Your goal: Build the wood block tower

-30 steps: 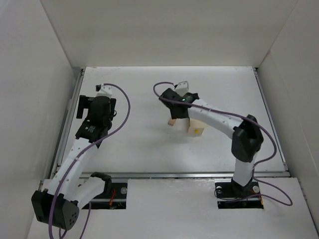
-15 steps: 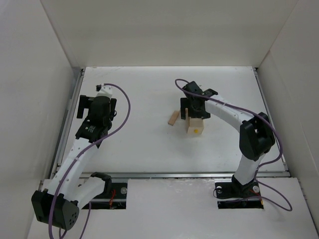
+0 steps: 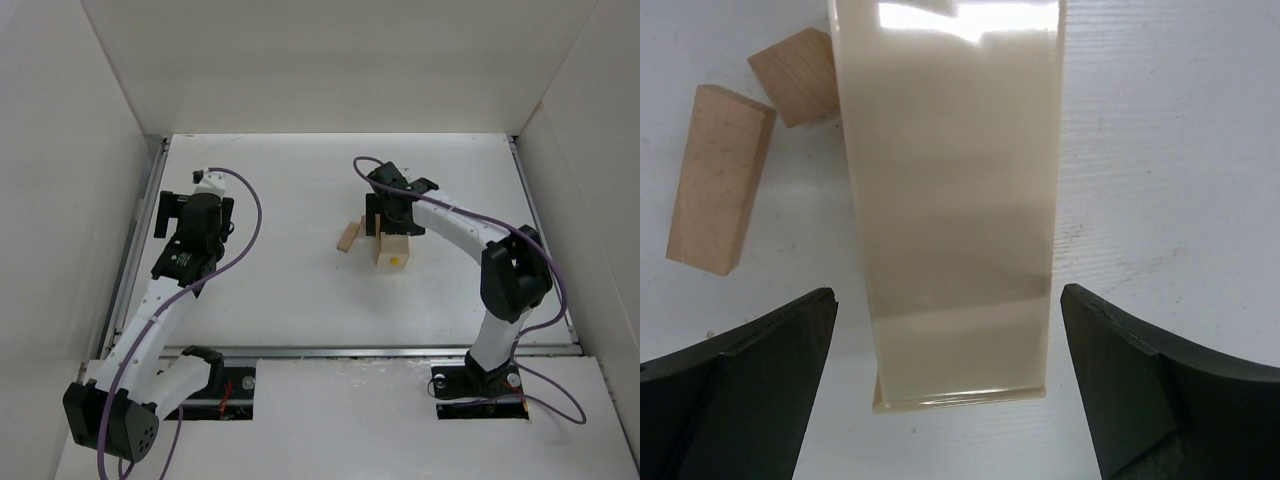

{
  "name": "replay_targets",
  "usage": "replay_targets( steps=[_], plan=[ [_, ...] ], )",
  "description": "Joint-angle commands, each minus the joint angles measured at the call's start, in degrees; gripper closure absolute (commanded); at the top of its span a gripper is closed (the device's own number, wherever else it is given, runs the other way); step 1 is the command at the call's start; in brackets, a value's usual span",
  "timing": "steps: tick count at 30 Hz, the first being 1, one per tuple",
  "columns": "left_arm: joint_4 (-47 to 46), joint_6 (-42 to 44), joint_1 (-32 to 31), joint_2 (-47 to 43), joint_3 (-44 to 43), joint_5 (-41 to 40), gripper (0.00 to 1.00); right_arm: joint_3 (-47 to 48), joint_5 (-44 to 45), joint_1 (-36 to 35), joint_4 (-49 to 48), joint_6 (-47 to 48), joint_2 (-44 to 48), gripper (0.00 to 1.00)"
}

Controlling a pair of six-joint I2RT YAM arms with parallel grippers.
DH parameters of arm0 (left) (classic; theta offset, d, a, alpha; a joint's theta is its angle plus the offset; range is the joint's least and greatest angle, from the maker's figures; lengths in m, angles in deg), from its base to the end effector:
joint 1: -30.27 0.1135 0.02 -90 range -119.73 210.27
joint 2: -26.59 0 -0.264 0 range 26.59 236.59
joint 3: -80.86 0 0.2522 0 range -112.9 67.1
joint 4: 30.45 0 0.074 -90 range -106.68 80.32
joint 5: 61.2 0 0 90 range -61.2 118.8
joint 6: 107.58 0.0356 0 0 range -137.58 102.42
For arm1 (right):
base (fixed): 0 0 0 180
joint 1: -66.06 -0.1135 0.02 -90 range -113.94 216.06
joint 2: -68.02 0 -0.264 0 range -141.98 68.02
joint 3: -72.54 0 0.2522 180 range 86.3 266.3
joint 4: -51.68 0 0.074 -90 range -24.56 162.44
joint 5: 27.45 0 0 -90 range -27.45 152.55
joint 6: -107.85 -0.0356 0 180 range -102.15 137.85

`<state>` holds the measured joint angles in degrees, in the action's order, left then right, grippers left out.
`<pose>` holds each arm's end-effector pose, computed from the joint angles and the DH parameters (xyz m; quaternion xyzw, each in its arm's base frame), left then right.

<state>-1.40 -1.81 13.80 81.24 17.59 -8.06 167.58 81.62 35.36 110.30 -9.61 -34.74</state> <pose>0.2100 -0.0398 0.3309 0.0431 0.7986 0.2563 0.5428 0.3253 0.1796 0.2385 0.0067 0.9658 -0.0434 0.2555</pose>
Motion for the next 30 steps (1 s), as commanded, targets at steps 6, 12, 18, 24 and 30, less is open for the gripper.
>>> replay_targets(
  steps=[6,12,18,24,30],
  plan=[
    [-0.52,-0.92,-0.32,-1.04,-0.4,-0.05,0.0,3.63,5.63,0.46,1.9,-0.75,4.67,0.0],
    [-0.52,-0.92,-0.32,-1.04,-0.4,-0.05,0.0,3.63,3.52,0.99,-0.47,1.71,-0.16,0.0],
    [-0.52,-0.39,-0.32,-1.57,-0.4,-0.58,0.0,1.96,2.65,2.74,-3.81,1.71,-0.69,0.0],
    [-0.52,-0.39,-0.32,-1.57,-0.4,-0.58,0.0,0.81,-4.74,3.8,-7.76,3.73,-2.27,0.02],
    [-0.52,-0.39,-0.32,-1.57,-0.4,-1.11,0.0,-0.94,-7.56,4.33,-10.06,4.35,-2.8,0.23]
  ],
)
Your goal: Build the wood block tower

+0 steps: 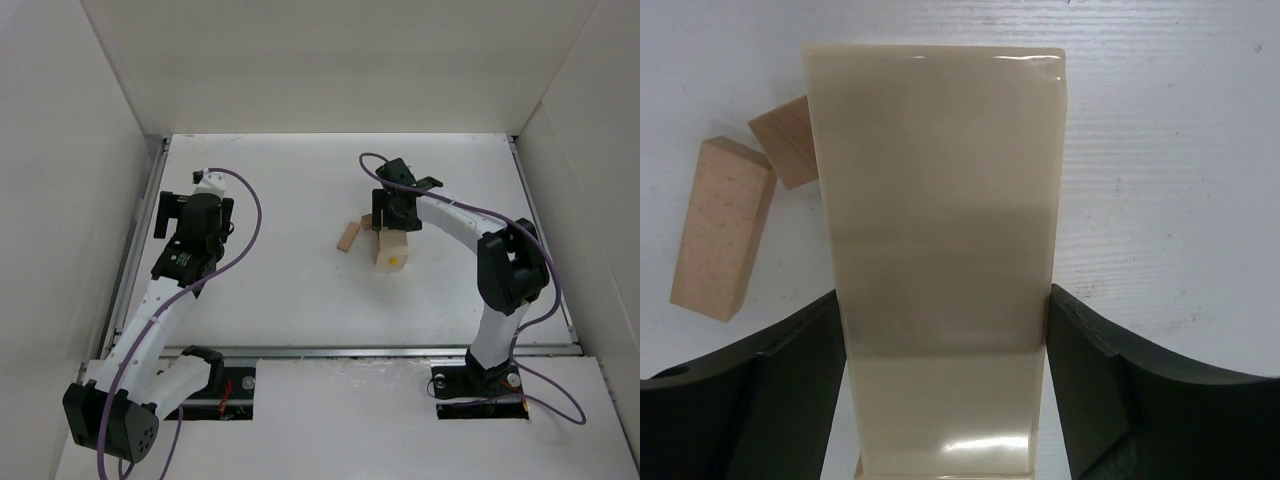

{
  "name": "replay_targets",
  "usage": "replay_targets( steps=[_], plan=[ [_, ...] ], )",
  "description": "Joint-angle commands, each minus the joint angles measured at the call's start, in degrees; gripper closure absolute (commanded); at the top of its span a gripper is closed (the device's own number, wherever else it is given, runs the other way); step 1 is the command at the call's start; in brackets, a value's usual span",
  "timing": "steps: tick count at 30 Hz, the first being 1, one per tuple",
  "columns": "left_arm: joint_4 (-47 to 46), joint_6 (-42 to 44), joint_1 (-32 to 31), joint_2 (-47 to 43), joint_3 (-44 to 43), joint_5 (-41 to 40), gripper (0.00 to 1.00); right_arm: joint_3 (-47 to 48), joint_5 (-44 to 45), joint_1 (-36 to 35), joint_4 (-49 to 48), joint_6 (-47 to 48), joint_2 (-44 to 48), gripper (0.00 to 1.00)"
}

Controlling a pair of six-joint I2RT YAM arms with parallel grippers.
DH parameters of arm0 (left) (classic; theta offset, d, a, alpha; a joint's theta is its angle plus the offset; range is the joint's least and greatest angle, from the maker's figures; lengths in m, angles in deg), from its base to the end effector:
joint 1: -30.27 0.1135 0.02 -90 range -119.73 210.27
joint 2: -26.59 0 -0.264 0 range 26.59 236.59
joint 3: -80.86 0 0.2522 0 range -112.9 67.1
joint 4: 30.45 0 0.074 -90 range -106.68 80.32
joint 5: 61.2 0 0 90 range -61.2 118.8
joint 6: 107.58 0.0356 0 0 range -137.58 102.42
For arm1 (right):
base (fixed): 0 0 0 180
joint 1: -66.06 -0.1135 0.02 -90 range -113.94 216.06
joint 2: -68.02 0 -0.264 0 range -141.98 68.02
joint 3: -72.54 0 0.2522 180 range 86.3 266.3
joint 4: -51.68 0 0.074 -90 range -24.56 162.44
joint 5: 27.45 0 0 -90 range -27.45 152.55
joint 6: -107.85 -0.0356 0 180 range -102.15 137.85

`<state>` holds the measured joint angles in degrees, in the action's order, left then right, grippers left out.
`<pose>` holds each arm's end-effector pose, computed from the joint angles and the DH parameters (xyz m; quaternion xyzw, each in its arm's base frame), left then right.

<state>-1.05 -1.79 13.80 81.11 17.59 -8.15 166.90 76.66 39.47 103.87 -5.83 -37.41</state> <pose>0.2093 -0.0396 0.3307 0.0435 0.7994 0.2574 0.5411 0.3496 0.1653 0.2226 0.0039 0.9659 -0.0107 0.2585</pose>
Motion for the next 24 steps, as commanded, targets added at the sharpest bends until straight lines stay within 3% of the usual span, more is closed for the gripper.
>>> replay_targets(
  steps=[1,6,12,18,24],
  plan=[
    [-0.87,-0.41,-0.32,-1.44,-0.4,-1.02,0.0,-0.79,-2.59,0.22,-3.63,0.57,-0.13,0.27],
    [-0.87,-0.41,-0.32,-1.96,-0.4,-1.02,0.0,-0.79,-2.59,0.22,-3.63,1.09,0.92,0.46],
    [-1.4,-0.41,-0.32,-1.96,-0.4,-1.02,0.0,-0.18,0.73,0.22,-1.27,1.09,3.81,0.87],
    [-1.92,0.11,-0.32,-1.96,-0.4,-1.02,0.0,1.66,18.47,-1.09,2.87,0.48,8.21,1.0],
    [-1.93,0.64,-0.32,-1.96,-0.4,-1.02,0.0,3.68,35.07,-3.29,8.75,0.48,2.96,1.0]
  ],
)
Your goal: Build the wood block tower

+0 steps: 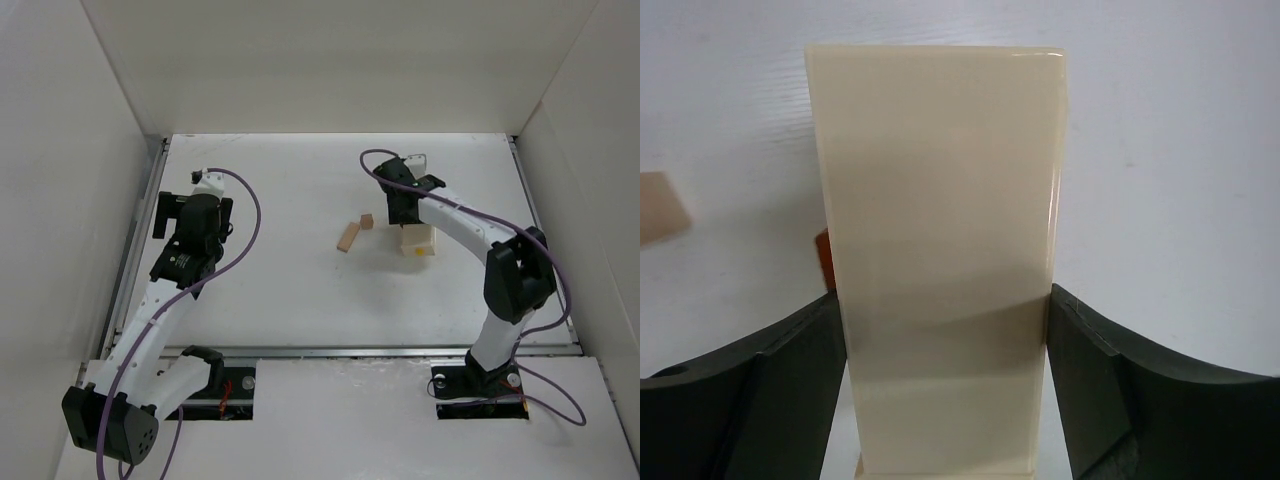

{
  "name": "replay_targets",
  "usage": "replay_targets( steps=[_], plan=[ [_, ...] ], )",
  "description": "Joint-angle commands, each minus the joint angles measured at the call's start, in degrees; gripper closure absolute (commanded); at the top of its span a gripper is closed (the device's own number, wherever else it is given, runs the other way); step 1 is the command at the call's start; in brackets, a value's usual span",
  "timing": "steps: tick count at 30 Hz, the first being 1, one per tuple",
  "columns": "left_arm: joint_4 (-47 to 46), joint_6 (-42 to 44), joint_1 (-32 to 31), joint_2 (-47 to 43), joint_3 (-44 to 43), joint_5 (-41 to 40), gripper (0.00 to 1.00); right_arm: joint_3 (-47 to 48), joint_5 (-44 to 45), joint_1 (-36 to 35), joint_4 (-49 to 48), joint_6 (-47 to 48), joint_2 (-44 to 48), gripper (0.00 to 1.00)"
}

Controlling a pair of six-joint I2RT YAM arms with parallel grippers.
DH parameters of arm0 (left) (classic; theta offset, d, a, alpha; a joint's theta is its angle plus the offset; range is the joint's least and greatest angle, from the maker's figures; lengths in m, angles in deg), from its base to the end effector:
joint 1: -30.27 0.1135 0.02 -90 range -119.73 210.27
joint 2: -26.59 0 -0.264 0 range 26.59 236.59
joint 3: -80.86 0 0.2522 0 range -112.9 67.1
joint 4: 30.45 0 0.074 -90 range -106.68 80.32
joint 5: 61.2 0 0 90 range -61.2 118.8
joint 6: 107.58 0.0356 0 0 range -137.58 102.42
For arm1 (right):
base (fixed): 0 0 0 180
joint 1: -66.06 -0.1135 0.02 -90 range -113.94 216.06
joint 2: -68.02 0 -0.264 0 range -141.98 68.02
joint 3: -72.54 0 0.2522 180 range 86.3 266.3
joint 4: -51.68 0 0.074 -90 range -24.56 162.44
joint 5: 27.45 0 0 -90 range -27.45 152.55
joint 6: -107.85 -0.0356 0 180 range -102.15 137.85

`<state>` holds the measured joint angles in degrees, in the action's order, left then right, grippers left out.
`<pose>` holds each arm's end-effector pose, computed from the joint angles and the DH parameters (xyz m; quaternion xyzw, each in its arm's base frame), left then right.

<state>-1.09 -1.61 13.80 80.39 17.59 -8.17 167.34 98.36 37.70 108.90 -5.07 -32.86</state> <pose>0.2067 -0.0388 0.3332 0.0420 0.7963 0.2572 0.5459 0.3327 0.1559 0.2541 0.0270 0.9282 -0.1746 0.3275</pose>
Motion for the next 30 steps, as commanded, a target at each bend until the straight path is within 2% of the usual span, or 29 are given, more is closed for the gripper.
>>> replay_targets(
  steps=[1,4,8,16,20,22,24,25,27,28,30],
  plan=[
    [-1.88,0.47,-0.32,-1.24,-0.4,-1.52,0.0,4.38,15.49,-3.09,4.78,-0.29,-2.64,1.0],
    [-1.88,0.47,-0.32,-1.24,-0.4,-1.53,0.0,5.88,21.91,-4.5,7.77,-1.42,-5.99,1.0],
    [-2.41,0.47,-0.32,-1.24,-0.4,-2.05,0.0,8.08,25.7,-5.74,9.71,-1.96,-8.36,1.0],
    [-2.41,1.0,-0.32,-1.24,-0.4,-2.05,0.0,9.23,33.09,-7.5,14.09,-4.94,-7.31,1.0],
    [-2.41,1.0,-0.32,-1.24,-0.4,-2.05,0.0,9.76,32.49,-7.5,14.63,-6.0,-4.25,1.0],
    [-2.41,1.0,-0.32,-1.24,-0.4,-2.05,0.0,10.37,25.57,-6.89,12.8,-5.05,-2.14,1.0],
    [-2.41,1.0,-0.32,-1.24,-0.4,-2.05,0.0,8.71,16.53,-6.19,3.59,2.74,3.65,1.0],
    [-2.41,1.0,-0.32,-1.24,-0.4,-1.1,0.0,7.57,5.08,-5.05,0.08,4.79,5.94,1.0],
    [-1.8,1.61,-0.32,-1.24,-0.4,0.58,0.0,3.79,-9.37,-3.38,-9.39,8.75,12.07,1.0],
    [-1.8,2.31,-0.32,-1.24,-1.1,3.11,0.0,2.74,-22.5,-2.5,-11.88,10.68,13.5,1.0],
    [-0.57,2.92,-0.32,-1.85,-2.85,6.63,0.0,1.14,-34.7,-1.18,-17.41,12.19,15.09,1.0]
  ],
)
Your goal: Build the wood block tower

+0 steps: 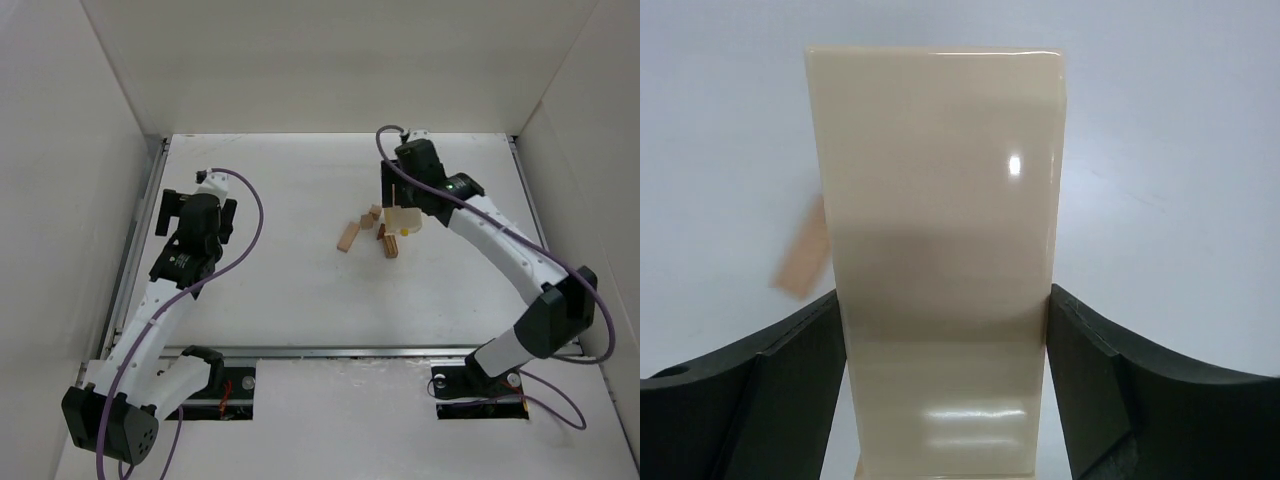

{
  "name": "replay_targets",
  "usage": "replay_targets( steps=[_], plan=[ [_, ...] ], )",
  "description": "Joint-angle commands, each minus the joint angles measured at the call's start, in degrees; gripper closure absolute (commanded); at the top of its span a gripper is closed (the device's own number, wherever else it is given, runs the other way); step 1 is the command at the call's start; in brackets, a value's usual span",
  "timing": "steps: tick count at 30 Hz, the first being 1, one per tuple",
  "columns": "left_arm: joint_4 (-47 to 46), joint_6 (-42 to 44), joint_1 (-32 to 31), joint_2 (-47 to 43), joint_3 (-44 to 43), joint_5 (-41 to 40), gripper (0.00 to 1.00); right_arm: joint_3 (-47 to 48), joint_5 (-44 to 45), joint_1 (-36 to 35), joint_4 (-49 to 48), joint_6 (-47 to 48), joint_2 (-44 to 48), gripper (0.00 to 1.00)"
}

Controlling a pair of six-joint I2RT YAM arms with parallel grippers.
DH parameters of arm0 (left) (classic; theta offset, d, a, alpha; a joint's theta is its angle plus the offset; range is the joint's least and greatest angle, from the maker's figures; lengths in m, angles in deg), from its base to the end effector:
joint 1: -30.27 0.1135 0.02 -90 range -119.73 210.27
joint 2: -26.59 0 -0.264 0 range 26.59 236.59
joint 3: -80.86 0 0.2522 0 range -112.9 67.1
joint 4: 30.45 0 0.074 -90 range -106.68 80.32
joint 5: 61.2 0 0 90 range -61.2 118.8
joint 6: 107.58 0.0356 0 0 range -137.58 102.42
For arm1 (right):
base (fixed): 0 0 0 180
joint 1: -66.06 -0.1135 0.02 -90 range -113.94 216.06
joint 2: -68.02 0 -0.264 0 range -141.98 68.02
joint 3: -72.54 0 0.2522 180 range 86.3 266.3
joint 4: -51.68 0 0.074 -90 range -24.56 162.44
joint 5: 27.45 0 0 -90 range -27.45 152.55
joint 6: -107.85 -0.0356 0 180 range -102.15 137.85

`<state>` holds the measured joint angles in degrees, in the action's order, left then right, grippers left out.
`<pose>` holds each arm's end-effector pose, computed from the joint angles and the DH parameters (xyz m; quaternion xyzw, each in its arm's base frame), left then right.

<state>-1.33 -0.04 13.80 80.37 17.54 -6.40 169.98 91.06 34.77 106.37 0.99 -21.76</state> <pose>0.2071 -0.0398 0.3337 0.0610 0.7957 0.2522 0.5473 0.3000 0.1624 0.3341 -0.0238 0.9060 -0.0644 0.4176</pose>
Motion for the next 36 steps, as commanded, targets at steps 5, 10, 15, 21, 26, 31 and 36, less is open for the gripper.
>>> replay_targets(
  steps=[5,10,15,21,26,31,36],
  plan=[
    [4.06,1.88,-0.32,-1.14,-8.79,21.79,0.0,-2.03,-59.12,2.28,-21.15,6.67,-0.47,1.0],
    [6.53,1.88,-0.32,1.67,-12.31,33.25,0.0,0.61,-74.37,2.28,-21.85,5.27,-8.65,1.0],
    [5.13,4.43,-1.45,6.67,-14.25,43.61,0.07,-1.94,-78.26,1.06,-26.59,3.6,-10.15,1.0],
    [4.51,8.47,-4.18,11.87,-17.06,47.94,0.15,-3.26,-77.64,0.53,-27.74,3.06,-9.1,1.0],
    [6.96,8.48,-8.83,15.3,-18.63,50.57,0.16,-4.31,-76.41,0.0,-28.27,2.01,-9.1,1.0],
    [6.88,7.25,-11.21,16.61,-17.59,50.41,0.22,-4.84,-76.41,0.0,-29.33,2.01,-7.52,1.0],
    [5.65,3.83,-11.22,19.42,-17.59,45.23,0.37,-5.89,-76.41,-0.52,-29.33,2.01,-6.38,1.0]
  ],
)
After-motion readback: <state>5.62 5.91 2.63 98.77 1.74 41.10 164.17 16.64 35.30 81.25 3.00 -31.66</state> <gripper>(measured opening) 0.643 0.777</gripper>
